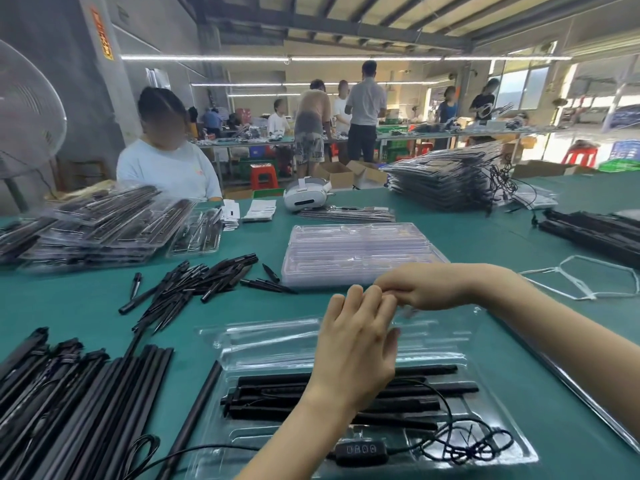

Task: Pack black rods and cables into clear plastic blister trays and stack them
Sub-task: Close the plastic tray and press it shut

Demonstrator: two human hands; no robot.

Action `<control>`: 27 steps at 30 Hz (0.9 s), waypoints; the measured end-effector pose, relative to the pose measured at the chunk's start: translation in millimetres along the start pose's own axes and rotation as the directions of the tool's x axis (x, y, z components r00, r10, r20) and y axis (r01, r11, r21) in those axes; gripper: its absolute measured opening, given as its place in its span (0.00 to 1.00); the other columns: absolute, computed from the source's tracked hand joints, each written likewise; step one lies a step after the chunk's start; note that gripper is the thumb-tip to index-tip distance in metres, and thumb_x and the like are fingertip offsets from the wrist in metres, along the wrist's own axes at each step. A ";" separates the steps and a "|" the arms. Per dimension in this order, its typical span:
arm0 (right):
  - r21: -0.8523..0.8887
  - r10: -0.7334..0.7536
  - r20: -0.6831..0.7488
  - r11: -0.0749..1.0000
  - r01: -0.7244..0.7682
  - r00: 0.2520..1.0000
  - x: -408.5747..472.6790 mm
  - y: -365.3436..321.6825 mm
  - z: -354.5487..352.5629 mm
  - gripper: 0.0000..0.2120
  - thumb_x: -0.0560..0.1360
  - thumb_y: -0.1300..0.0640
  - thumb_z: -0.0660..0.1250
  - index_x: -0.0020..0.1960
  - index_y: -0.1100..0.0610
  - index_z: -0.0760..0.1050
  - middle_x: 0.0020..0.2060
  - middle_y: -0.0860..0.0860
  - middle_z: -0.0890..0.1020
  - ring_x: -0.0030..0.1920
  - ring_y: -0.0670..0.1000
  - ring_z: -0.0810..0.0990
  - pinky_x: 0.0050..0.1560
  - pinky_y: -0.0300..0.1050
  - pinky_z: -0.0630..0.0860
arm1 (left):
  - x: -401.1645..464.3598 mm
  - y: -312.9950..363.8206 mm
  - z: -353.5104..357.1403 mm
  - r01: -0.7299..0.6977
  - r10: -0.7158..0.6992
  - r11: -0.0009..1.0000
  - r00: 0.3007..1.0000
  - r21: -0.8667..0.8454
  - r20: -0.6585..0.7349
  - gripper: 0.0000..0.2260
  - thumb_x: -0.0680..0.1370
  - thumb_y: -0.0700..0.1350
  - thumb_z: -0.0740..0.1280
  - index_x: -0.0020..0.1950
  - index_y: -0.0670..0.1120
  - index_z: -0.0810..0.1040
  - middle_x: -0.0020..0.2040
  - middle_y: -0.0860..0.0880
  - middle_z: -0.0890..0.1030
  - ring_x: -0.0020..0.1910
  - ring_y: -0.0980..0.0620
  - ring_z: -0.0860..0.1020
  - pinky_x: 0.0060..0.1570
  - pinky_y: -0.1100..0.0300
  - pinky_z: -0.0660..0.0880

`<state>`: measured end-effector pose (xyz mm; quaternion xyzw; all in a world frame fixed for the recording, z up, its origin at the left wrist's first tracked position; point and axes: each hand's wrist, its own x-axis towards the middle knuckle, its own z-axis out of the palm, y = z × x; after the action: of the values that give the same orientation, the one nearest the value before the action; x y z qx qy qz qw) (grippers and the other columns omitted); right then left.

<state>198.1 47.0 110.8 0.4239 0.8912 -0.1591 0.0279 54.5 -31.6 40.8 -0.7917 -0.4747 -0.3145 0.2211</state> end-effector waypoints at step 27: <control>0.254 -0.030 0.181 0.967 -0.018 0.983 -3.3 17.2 -37.7 0.10 0.72 0.52 0.72 0.53 0.48 0.82 0.44 0.46 0.85 0.45 0.43 0.81 0.46 0.41 0.80 | 28.2 -33.3 3.7 -0.183 0.186 0.982 0.981 0.049 -0.059 0.15 0.61 0.42 0.81 0.40 0.46 0.78 0.35 0.51 0.76 0.34 0.47 0.75 0.39 0.59 0.61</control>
<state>216.5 66.3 142.7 0.4049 0.8582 -0.3107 0.0548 35.8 3.1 59.9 -0.8170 -0.3988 -0.3071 0.2813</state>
